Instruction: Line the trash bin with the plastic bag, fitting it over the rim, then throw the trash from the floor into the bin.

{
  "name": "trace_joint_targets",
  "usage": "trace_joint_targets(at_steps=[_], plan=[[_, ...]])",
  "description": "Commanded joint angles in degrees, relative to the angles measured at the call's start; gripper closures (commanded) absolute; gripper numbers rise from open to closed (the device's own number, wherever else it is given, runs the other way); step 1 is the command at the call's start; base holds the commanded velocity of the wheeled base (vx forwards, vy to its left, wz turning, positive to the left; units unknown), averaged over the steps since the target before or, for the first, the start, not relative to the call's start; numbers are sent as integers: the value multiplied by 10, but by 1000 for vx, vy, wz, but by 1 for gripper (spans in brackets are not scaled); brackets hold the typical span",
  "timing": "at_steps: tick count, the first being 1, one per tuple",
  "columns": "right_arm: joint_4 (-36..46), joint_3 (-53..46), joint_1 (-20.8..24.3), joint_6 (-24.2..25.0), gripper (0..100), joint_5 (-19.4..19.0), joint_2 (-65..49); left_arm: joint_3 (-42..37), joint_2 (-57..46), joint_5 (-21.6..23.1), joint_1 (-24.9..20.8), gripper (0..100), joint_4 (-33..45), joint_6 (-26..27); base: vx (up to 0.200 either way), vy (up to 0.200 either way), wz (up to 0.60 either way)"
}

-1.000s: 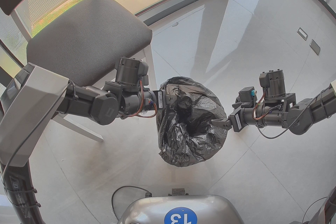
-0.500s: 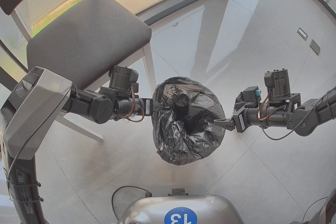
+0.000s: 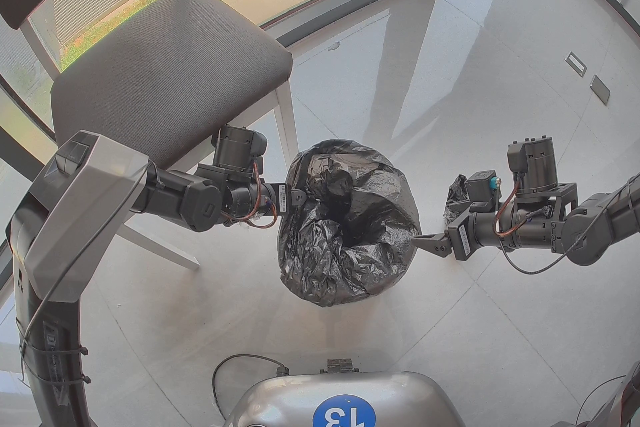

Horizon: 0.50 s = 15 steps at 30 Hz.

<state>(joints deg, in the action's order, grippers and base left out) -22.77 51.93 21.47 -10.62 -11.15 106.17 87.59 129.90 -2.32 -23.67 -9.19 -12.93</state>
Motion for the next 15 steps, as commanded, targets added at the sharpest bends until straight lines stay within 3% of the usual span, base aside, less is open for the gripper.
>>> trace_joint_targets(at_steps=[1,15], plan=[[-1,-3,2,-1,0,0,-5,3,-14,0,-14,0,-2,-9,0,0,0],[-1,-4,6,-2,0,0,-5,-9,-71,0,-41,0,0,-24,0,0,0]])
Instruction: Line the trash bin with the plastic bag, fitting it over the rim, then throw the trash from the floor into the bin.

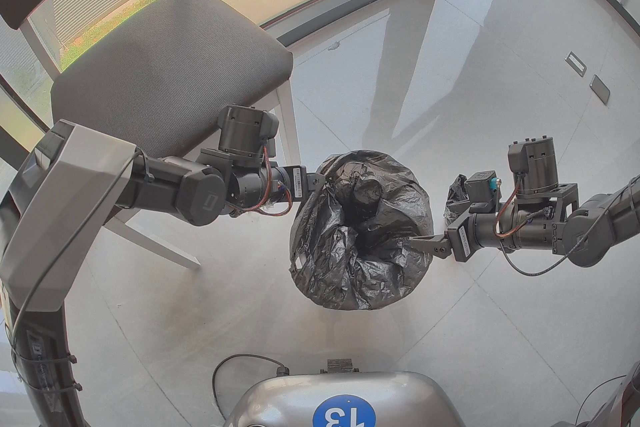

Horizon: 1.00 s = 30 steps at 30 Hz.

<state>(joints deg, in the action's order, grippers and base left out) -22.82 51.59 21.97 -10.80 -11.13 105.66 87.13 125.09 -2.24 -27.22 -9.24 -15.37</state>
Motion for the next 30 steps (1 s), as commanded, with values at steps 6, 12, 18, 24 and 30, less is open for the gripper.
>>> trace_joint_targets(at_steps=[6,12,18,24,30], plan=[[0,-1,3,-2,0,0,0,-16,-26,-1,-19,0,-1,3,0,0,0],[0,-2,5,-1,0,0,0,-26,-14,-6,-35,0,-4,32,0,0,0],[0,-3,5,-1,0,0,-6,-23,12,-14,-40,0,-6,71,0,0,0],[0,-4,4,0,0,0,-9,-24,20,-46,-35,0,-3,113,0,0,0],[0,-4,5,0,0,0,-8,-25,17,-54,-24,0,-3,130,0,0,0]])
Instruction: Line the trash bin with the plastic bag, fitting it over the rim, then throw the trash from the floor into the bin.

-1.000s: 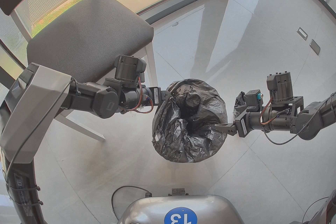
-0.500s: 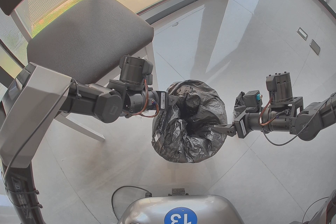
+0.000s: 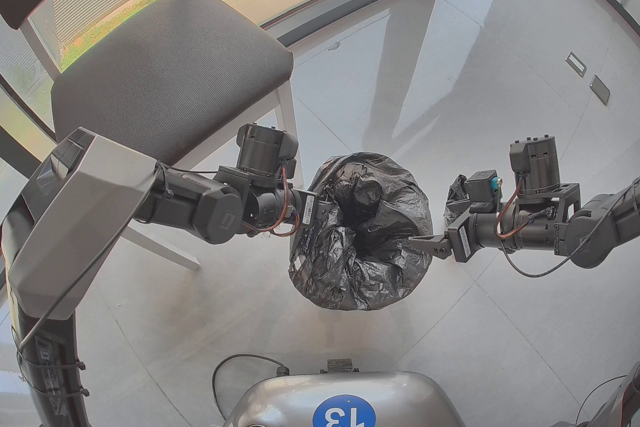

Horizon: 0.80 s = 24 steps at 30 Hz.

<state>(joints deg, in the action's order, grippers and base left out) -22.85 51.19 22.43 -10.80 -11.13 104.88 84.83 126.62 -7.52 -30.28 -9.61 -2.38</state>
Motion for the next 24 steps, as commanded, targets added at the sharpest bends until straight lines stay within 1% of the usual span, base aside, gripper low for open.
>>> trace_joint_targets(at_steps=[1,24], plan=[[0,0,1,-1,0,0,0,-4,0,-3,9,0,1,3,0,0,0],[0,-7,2,-3,0,0,3,-17,-14,-9,48,0,-1,-1,0,0,0]])
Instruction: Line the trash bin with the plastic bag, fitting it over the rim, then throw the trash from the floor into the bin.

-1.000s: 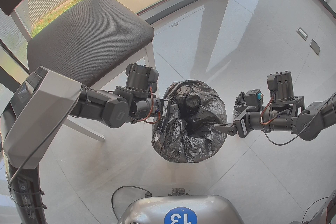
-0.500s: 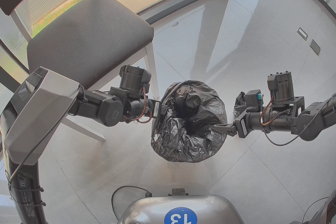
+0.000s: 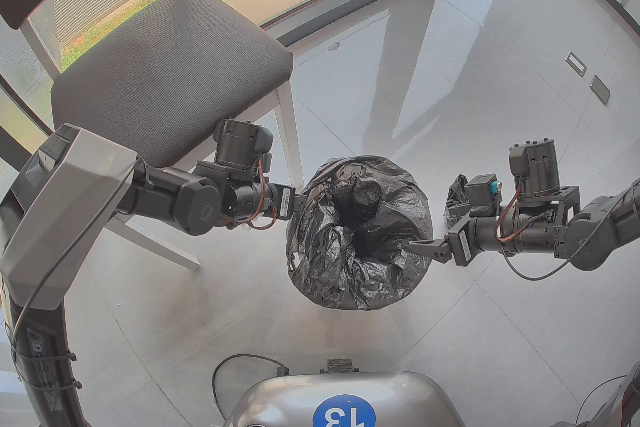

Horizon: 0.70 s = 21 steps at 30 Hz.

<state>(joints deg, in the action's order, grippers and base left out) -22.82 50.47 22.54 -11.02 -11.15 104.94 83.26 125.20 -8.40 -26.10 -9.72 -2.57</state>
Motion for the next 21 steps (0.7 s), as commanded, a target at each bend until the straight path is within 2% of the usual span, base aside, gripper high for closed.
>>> trace_joint_targets(at_steps=[1,12,21], plan=[[0,1,0,-1,0,0,3,-1,2,0,9,0,0,2,0,0,0],[0,0,0,-1,0,0,0,10,32,-1,26,0,-3,6,0,0,0],[0,0,1,-1,0,0,0,24,44,0,17,0,-3,3,0,0,0]])
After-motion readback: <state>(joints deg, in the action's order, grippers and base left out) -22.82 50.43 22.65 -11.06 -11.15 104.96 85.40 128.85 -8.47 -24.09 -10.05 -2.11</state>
